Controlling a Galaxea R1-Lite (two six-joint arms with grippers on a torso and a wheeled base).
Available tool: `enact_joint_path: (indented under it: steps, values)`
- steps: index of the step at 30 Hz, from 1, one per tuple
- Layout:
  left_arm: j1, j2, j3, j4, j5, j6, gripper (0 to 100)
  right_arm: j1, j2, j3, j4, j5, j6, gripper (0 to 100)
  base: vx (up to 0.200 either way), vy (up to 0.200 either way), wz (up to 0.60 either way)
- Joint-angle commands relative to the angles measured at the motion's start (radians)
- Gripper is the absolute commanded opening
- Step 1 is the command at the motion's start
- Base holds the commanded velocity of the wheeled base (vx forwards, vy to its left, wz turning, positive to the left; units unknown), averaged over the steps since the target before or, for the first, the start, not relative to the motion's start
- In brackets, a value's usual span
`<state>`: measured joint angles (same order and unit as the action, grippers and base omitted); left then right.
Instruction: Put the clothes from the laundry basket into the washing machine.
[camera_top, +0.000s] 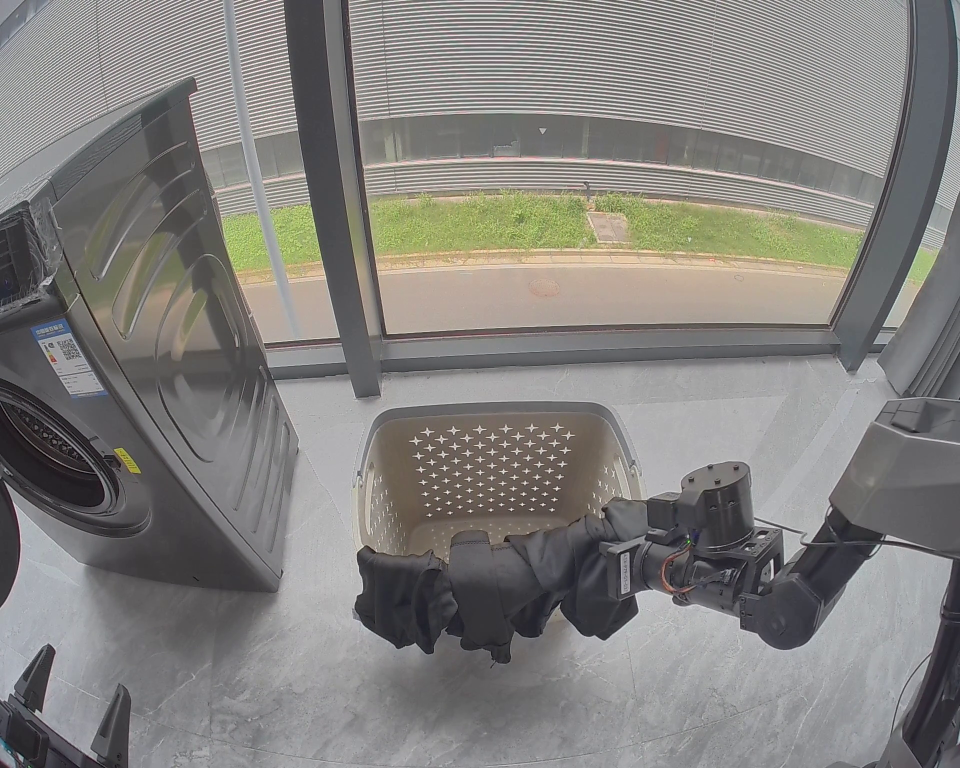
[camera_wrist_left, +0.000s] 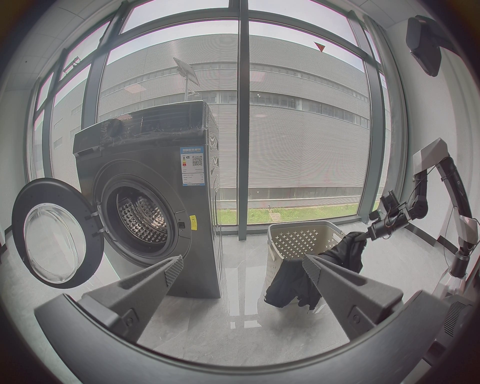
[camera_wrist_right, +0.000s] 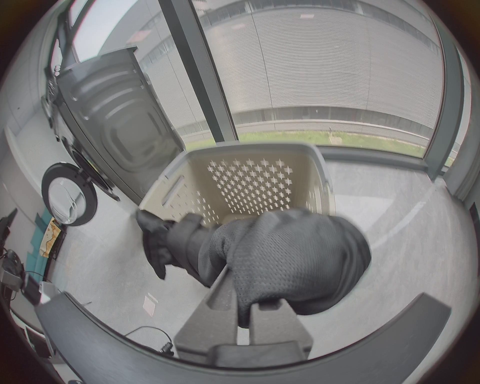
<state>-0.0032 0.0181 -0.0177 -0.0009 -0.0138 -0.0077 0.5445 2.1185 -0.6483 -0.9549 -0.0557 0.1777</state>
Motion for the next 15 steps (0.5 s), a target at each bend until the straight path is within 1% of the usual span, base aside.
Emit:
enact_joint_path:
  steps: [1, 2, 4, 7, 9, 15]
  values:
    - [0.000, -0.018, 0.018, -0.001, -0.002, -0.002, 100, 0.017, -0.114, 0.027, -0.048, 0.001, -0.007, 0, 0.000, 0.000, 0.00]
    - [0.000, -0.018, 0.018, -0.001, -0.002, -0.002, 100, 0.025, -0.149, 0.044, -0.082, 0.001, -0.012, 0, 0.000, 0.000, 0.00]
    - [0.000, -0.018, 0.018, -0.001, -0.002, -0.002, 100, 0.031, -0.195, 0.068, -0.105, 0.002, -0.014, 0, 0.000, 0.000, 0.00]
    - [0.000, -0.018, 0.018, -0.001, -0.002, -0.002, 100, 0.037, -0.253, 0.093, -0.110, 0.004, -0.014, 0, 0.000, 0.000, 0.00]
    - [0.000, -0.018, 0.018, -0.001, -0.002, -0.002, 100, 0.058, -0.330, 0.119, -0.111, 0.007, -0.012, 0, 0.000, 0.000, 0.00]
    - [0.000, -0.018, 0.018, -0.001, -0.002, -0.002, 100, 0.094, -0.463, 0.134, -0.142, 0.028, -0.010, 0, 0.000, 0.000, 0.00]
